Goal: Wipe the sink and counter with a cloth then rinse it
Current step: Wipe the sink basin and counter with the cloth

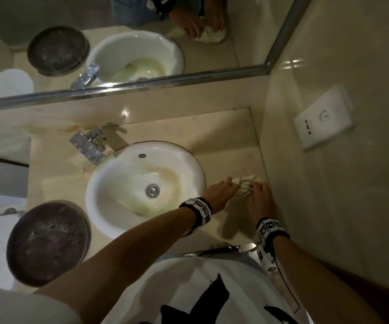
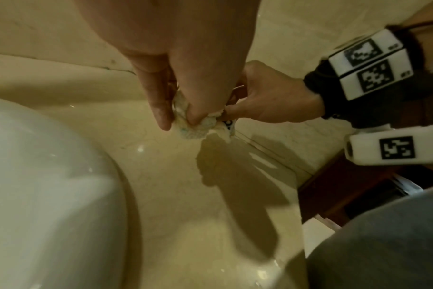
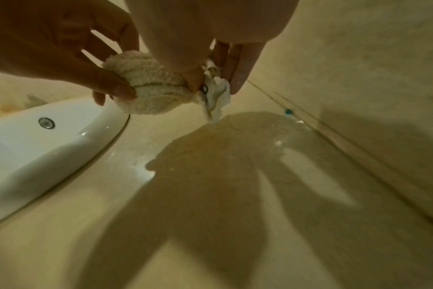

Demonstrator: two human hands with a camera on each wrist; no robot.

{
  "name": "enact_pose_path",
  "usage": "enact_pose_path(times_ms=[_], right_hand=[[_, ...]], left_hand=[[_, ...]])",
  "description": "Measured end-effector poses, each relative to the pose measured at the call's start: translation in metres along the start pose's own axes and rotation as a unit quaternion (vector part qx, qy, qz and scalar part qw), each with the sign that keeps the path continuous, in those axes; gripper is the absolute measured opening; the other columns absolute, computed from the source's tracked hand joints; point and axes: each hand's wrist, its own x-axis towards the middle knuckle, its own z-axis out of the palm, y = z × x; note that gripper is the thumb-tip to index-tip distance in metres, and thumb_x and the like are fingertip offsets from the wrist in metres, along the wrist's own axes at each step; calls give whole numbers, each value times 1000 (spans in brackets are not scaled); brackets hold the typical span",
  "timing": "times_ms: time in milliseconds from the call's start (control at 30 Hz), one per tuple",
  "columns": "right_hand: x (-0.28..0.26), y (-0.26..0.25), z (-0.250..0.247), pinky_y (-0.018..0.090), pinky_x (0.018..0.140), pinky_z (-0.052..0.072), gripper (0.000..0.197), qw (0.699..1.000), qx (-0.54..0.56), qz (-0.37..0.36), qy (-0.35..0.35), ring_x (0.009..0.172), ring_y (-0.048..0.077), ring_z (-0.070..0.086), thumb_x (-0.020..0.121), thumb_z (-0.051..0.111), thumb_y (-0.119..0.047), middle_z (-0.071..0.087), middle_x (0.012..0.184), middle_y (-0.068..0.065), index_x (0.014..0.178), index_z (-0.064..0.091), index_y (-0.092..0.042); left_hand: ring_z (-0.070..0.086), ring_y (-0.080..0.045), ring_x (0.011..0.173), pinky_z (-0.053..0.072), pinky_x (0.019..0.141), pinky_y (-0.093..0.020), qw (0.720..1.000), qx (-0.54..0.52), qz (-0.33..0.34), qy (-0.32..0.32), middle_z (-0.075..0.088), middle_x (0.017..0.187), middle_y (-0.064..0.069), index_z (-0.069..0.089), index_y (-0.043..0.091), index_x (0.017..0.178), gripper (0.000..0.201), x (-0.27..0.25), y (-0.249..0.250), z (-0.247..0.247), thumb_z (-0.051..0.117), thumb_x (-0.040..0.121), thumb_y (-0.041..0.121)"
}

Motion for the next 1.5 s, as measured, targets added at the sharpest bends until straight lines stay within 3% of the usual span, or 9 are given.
enact_pose_path(times_ms=[233, 300, 467, 600, 867, 1133, 1333, 1500], right_hand=[[-38, 30, 5, 41, 90, 50, 35, 994, -79, 76, -27, 109, 33, 54, 88, 65, -8, 46, 130, 15, 122, 58, -12], [-43, 33, 10, 40, 90, 49, 38, 987, -120, 100, -42, 110, 33, 53, 89, 65, -11, 44, 132, 15, 125, 56, -14], [-41, 27, 18, 43, 93, 50, 44, 977, -135, 145, -79, 117, 36, 56, 98, 49, -7, 48, 136, 17, 142, 45, -13], [-35, 28, 25, 44, 93, 50, 45, 980, -117, 143, -74, 119, 37, 56, 98, 45, -3, 53, 135, 19, 143, 45, -7], [-22, 31, 38, 43, 115, 29, 52, 983, -108, 130, -67, 144, 36, 31, 97, 51, -4, 39, 154, 17, 148, 40, -5], [0, 30, 30, 45, 118, 27, 64, 986, -103, 107, -83, 144, 38, 27, 94, 52, -2, 27, 161, 16, 155, 30, -7], [26, 26, 20, 46, 117, 28, 65, 986, -116, 77, -87, 142, 40, 30, 95, 54, -3, 28, 161, 15, 155, 31, -8], [50, 11, 16, 45, 120, 24, 67, 984, -134, 75, -94, 144, 39, 27, 96, 56, -8, 24, 164, 13, 157, 27, -11]], left_hand=[[60, -36, 95, 52, 67, -43, 998, 23, 25, -55, 44, 128, -18, 45, 9, 132, 56, 2, 38, 29, 64, 82, -6], [61, -36, 96, 49, 67, -42, 996, 44, 35, -69, 44, 130, -18, 45, 10, 134, 55, 4, 43, 33, 63, 84, -5], [61, -36, 102, 49, 74, -42, 993, 57, 36, -93, 44, 134, -17, 44, 7, 136, 52, 7, 49, 40, 60, 88, -2], [60, -35, 103, 50, 73, -41, 993, 64, 35, -90, 44, 134, -17, 43, 7, 136, 54, 10, 47, 43, 63, 86, -2], [56, -36, 106, 48, 72, -41, 995, 56, 17, -75, 43, 133, -19, 45, 6, 133, 45, 22, 42, 36, 57, 90, -2], [55, -36, 103, 45, 67, -40, 997, 58, 0, -57, 45, 130, -19, 46, 6, 132, 44, 42, 31, 25, 54, 90, -2], [54, -35, 105, 42, 64, -39, 998, 48, -23, -41, 45, 130, -18, 46, 8, 132, 47, 57, 19, 16, 57, 88, -3], [53, -35, 108, 47, 67, -42, 999, 38, -36, -16, 46, 131, -17, 45, 10, 137, 51, 72, -1, 5, 58, 89, 0]])
